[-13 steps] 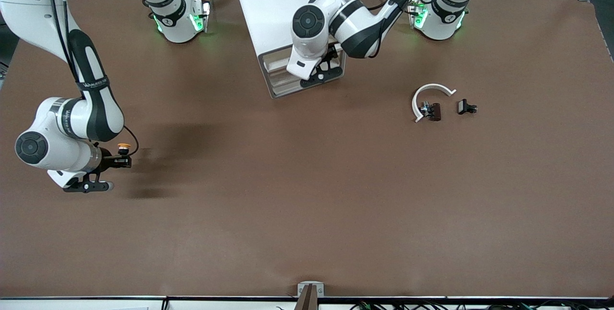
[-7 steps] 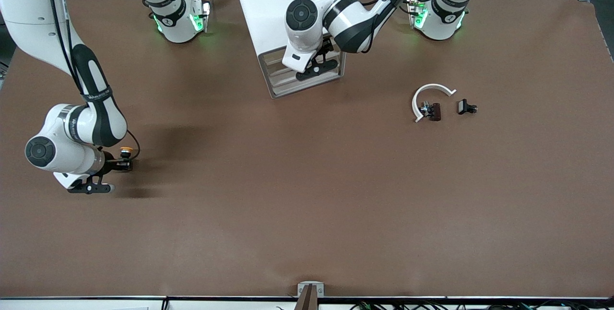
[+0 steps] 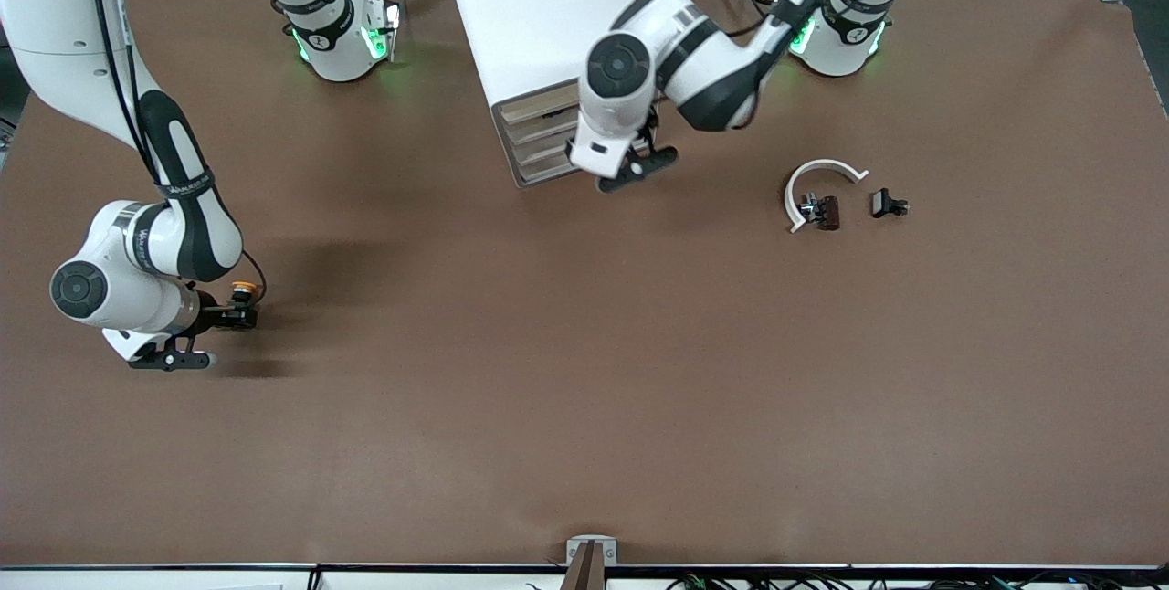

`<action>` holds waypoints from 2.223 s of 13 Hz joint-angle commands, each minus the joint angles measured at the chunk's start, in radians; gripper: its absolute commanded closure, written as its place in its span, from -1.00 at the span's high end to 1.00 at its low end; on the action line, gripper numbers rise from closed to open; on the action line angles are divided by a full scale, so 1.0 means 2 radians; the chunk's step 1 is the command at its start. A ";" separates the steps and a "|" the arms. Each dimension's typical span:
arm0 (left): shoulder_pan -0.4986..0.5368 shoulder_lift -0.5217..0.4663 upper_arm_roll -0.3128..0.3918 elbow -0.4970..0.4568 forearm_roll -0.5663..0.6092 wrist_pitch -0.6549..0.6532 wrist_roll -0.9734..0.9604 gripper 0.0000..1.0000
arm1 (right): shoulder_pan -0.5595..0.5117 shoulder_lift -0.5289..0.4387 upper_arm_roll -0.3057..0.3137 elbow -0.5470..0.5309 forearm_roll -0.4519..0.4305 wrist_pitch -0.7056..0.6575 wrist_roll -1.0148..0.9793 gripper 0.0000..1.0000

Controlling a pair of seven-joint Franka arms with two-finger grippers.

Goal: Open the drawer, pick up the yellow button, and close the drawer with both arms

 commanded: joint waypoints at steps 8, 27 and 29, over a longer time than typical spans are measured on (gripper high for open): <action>0.138 -0.004 -0.007 0.044 0.051 -0.005 0.082 1.00 | 0.001 -0.109 0.014 0.027 -0.006 -0.116 0.005 1.00; 0.346 -0.058 -0.006 0.150 0.099 -0.122 0.341 1.00 | 0.078 -0.273 0.015 0.115 0.002 -0.341 0.057 1.00; 0.359 -0.075 -0.006 0.151 0.099 -0.137 0.366 1.00 | 0.077 -0.272 0.014 0.127 0.002 -0.342 0.053 1.00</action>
